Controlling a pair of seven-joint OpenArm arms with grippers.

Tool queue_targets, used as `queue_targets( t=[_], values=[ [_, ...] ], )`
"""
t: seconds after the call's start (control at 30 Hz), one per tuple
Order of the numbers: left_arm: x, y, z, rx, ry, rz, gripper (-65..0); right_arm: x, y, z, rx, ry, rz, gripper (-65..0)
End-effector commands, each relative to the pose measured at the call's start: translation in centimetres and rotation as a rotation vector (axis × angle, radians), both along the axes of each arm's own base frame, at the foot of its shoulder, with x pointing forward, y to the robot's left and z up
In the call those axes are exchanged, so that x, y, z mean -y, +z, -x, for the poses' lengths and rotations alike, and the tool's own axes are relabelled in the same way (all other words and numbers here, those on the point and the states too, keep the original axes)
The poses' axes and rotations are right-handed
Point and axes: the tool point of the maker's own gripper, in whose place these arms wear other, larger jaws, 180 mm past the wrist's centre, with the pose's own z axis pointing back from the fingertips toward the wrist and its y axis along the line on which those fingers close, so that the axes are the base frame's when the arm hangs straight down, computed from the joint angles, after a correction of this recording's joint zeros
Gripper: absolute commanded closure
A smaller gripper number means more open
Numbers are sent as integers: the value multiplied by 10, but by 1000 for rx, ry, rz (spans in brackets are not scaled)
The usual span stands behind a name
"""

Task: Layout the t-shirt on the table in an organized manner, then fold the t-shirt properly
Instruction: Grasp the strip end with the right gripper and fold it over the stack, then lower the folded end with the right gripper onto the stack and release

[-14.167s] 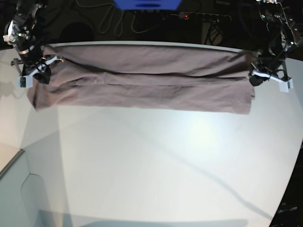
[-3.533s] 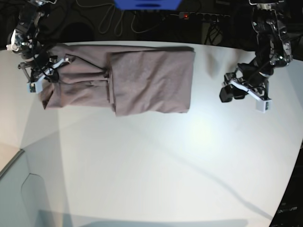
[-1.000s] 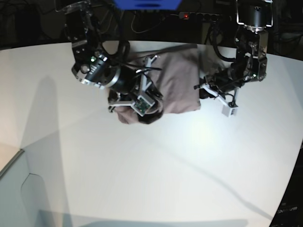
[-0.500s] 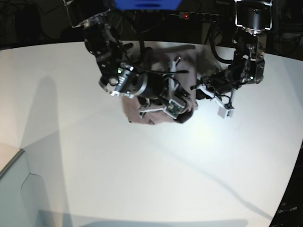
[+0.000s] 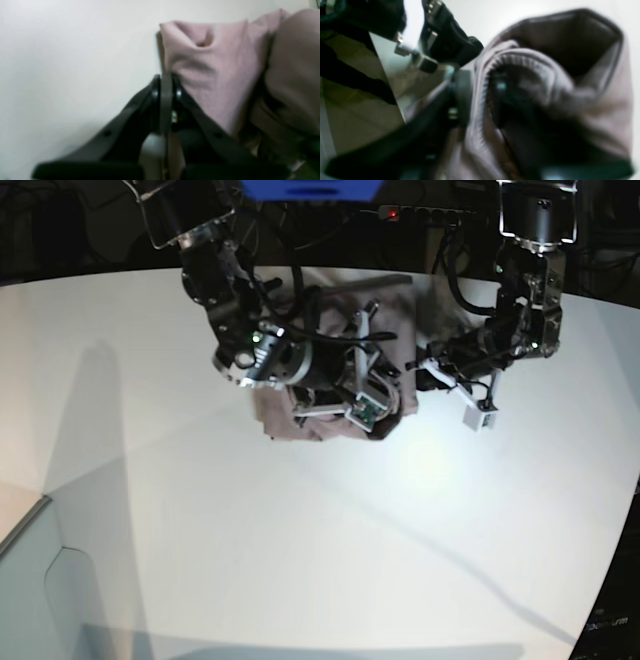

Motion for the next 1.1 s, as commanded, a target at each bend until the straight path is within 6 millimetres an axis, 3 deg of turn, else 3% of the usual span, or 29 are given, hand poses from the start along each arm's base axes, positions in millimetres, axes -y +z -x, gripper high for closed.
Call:
queue_targets(
  t=[0.0, 0.13, 0.23, 0.37, 0.5, 0.67, 0.8, 1.07],
  values=[
    [-7, 14, -12, 51, 2, 0, -49, -9, 17, -4, 33, 12, -58, -244],
    [-13, 21, -15, 75, 3, -12, -178, -6, 19, 6, 36, 9, -64, -378],
    [-34, 29, -13, 99, 65, -23, -236, -3, 32, 9, 72, 3, -80, -395],
    [-66, 50, -16, 160, 153, -44, -236, 14, 43, 7, 111, -29, -75, -395],
    [-99, 53, -6, 122, 220, -67, -237, 24, 49, 6, 125, -68, -83, -395],
    [-137, 58, 1, 104, 320, -81, -238, 34, 42, 19, 105, -77, -65, -395],
    [-153, 62, 4, 112, 368, -86, -238, 35, 36, 28, 79, -78, -63, -395],
    [-158, 61, 9, 105, 383, -90, -238, 43, 29, 30, 73, -75, -38, -395]
  ],
)
